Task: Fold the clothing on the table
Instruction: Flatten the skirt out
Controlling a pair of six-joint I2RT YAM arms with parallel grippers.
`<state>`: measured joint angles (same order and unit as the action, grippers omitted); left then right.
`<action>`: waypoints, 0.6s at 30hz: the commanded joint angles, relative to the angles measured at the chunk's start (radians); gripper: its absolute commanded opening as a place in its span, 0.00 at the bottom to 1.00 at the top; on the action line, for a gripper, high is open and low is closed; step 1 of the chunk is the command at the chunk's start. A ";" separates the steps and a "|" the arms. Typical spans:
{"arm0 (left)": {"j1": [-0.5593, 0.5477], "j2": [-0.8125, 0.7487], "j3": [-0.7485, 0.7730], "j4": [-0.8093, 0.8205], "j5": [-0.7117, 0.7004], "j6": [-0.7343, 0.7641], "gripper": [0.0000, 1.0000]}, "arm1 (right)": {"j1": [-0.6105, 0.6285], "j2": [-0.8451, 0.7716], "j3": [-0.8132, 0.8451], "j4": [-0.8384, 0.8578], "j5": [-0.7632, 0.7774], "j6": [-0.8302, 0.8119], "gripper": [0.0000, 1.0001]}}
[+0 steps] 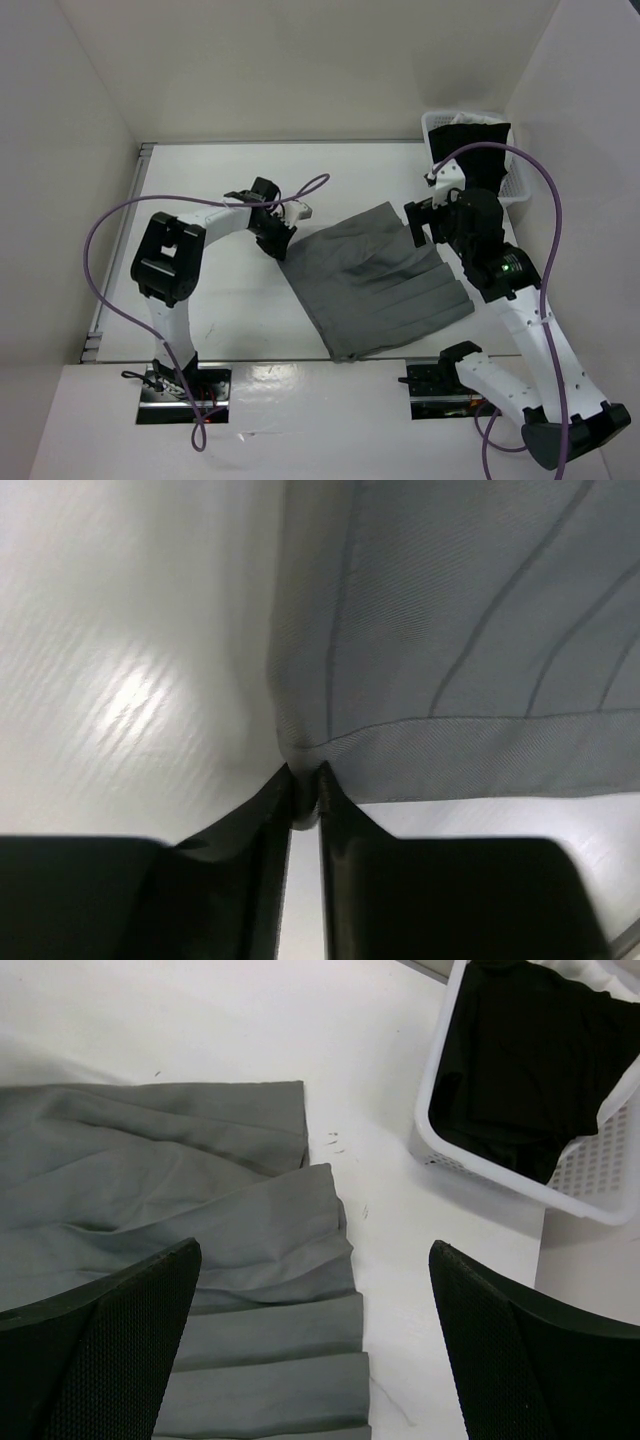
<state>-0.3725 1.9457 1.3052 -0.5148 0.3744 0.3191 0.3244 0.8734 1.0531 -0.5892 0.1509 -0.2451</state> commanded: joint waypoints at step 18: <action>0.240 0.144 0.236 -0.056 -0.110 -0.231 0.00 | 0.070 0.168 -0.008 -0.014 -0.060 -0.039 0.99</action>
<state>-0.1844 2.0815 1.5150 -0.5854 0.3294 0.1780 0.3641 1.0100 1.0412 -0.5949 0.0879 -0.2707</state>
